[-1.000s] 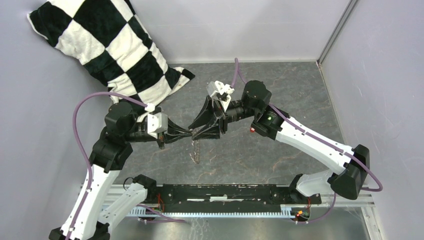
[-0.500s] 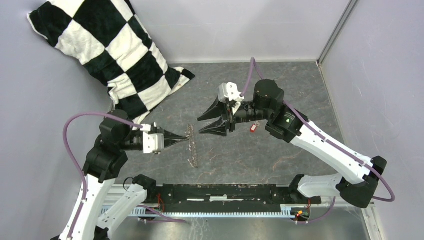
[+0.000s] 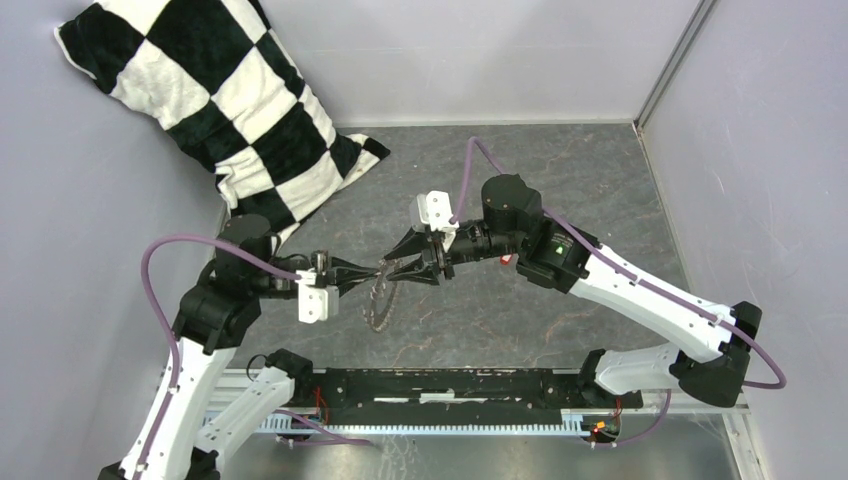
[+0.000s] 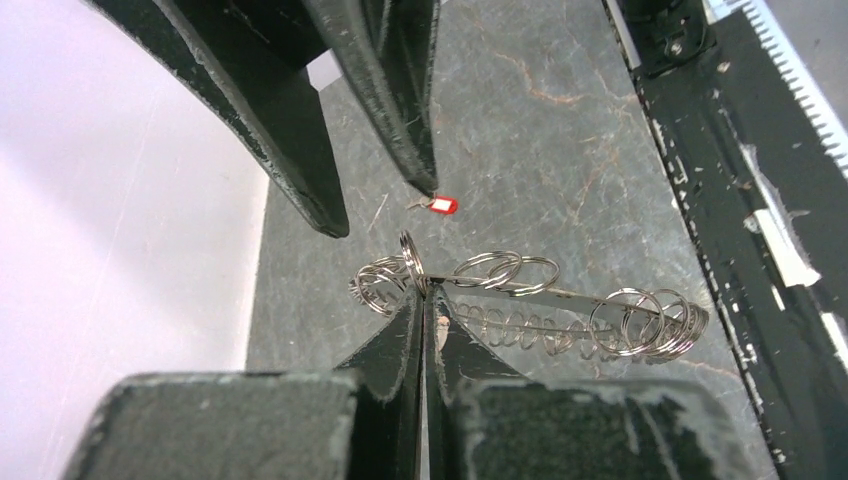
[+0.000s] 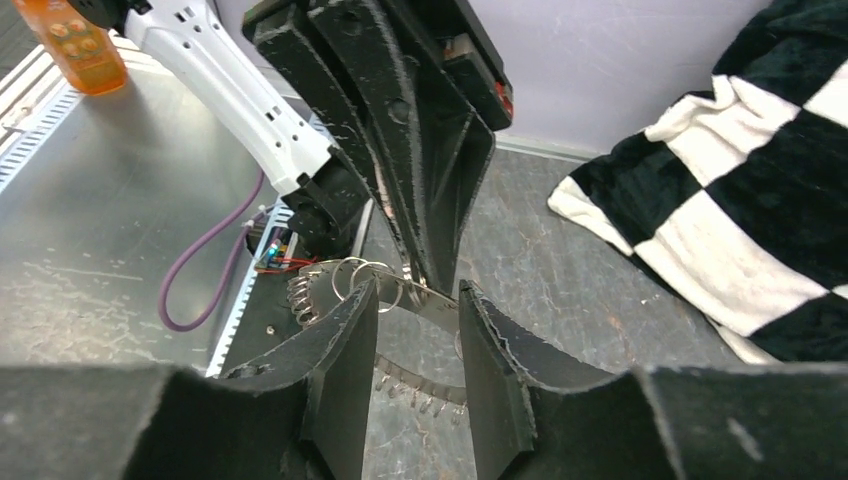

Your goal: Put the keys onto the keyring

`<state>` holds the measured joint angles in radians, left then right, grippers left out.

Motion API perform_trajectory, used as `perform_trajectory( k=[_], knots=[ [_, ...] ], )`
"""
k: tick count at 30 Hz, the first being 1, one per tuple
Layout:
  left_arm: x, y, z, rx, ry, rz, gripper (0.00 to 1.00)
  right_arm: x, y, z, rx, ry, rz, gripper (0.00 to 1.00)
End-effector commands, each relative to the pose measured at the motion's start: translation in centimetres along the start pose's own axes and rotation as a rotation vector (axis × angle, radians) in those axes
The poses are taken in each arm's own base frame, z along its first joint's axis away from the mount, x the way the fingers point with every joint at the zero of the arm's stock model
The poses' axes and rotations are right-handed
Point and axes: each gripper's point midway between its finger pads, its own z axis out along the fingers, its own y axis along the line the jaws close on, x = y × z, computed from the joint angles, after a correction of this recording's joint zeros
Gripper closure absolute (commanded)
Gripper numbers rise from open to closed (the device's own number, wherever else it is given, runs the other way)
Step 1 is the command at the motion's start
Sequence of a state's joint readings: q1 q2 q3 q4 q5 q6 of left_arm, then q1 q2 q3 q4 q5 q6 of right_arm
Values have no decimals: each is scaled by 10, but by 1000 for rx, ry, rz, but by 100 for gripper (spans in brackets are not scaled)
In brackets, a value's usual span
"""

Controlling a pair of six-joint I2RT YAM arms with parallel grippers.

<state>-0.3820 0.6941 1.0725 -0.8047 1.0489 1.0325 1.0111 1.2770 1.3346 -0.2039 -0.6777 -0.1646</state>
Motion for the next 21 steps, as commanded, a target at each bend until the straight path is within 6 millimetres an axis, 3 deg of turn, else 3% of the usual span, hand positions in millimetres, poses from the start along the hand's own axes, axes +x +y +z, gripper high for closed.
perform_trajectory(
  k=[1, 8, 15, 21],
  knots=[
    [-10, 8, -4, -11, -12, 215, 98, -9, -8, -2, 50, -17, -57, 59],
    [-10, 6, -6, -17, -6, 395, 98, 7, -10, 1, 71, 39, -67, 62],
    [-4, -7, -7, -11, -9, 678, 98, 3, -5, -5, 73, 34, -81, 62],
    [-5, -15, -6, -5, -31, 797, 98, 6, 0, -15, 81, 46, -79, 62]
  ],
)
